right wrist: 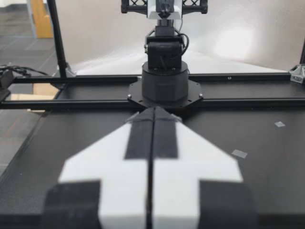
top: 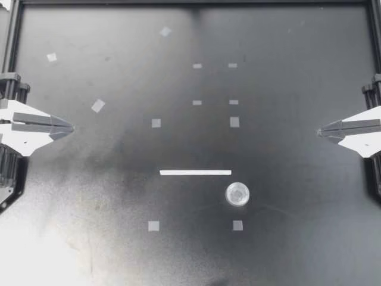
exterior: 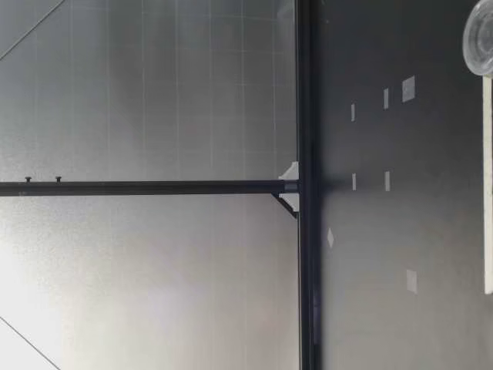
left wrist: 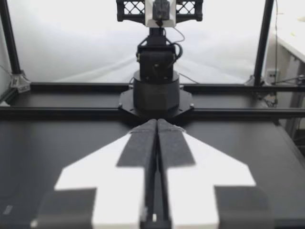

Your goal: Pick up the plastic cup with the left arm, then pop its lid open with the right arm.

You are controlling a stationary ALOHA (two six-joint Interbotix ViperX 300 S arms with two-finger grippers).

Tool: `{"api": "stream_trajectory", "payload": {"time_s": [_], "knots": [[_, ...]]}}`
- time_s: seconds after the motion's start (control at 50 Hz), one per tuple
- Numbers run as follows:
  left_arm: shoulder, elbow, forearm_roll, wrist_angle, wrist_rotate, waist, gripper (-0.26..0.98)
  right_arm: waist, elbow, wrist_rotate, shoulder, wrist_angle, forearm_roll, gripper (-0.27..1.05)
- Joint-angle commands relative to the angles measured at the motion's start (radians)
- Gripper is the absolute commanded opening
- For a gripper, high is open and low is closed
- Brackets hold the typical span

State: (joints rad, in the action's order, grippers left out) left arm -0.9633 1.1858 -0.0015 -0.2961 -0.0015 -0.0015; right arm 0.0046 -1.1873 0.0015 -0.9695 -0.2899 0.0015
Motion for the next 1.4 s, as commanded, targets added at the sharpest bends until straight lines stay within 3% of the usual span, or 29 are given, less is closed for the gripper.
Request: {"api": "stream_trajectory", "payload": {"time_s": [0.0,0.08,0.2,0.34,0.5,0.68,0.88,1.1,1.22,1.38], "knots": [[-0.023,0.015,0.000,-0.002,0.002,-0.015,0.00,0.003,0.026,-0.008,0.006,-0.015,-0.003,-0.04],[-0.029,0.046,-0.003,-0.002,-0.011,-0.015,-0.10,0.003,0.017,-0.003,0.008,-0.015,-0.002,-0.13],[-0.009,0.078,-0.020,-0.006,-0.038,-0.015,-0.12,0.003,-0.017,0.023,0.038,0.003,0.025,-0.14],[0.049,0.034,-0.021,-0.011,-0.054,-0.015,-0.11,0.002,0.031,0.049,0.072,0.021,0.058,-0.14],[0.216,-0.061,-0.020,-0.005,-0.044,-0.015,-0.11,0.002,0.156,0.074,0.173,0.209,0.061,-0.14],[0.422,-0.114,-0.020,-0.063,-0.041,-0.015,-0.11,0.002,0.261,0.156,0.367,0.373,0.069,-0.14],[0.670,-0.183,-0.020,-0.196,-0.058,-0.020,-0.11,0.006,0.285,0.193,0.523,0.390,0.071,-0.14],[0.899,-0.275,-0.017,-0.236,-0.061,-0.051,-0.11,0.046,0.268,0.216,0.597,0.362,0.077,-0.14],[0.979,-0.311,-0.017,-0.253,-0.063,-0.069,-0.05,0.067,0.222,0.273,0.632,0.276,0.080,-0.14],[1.037,-0.347,-0.017,-0.256,-0.066,-0.083,0.16,0.087,0.170,0.348,0.670,0.160,0.077,-0.14]]}}
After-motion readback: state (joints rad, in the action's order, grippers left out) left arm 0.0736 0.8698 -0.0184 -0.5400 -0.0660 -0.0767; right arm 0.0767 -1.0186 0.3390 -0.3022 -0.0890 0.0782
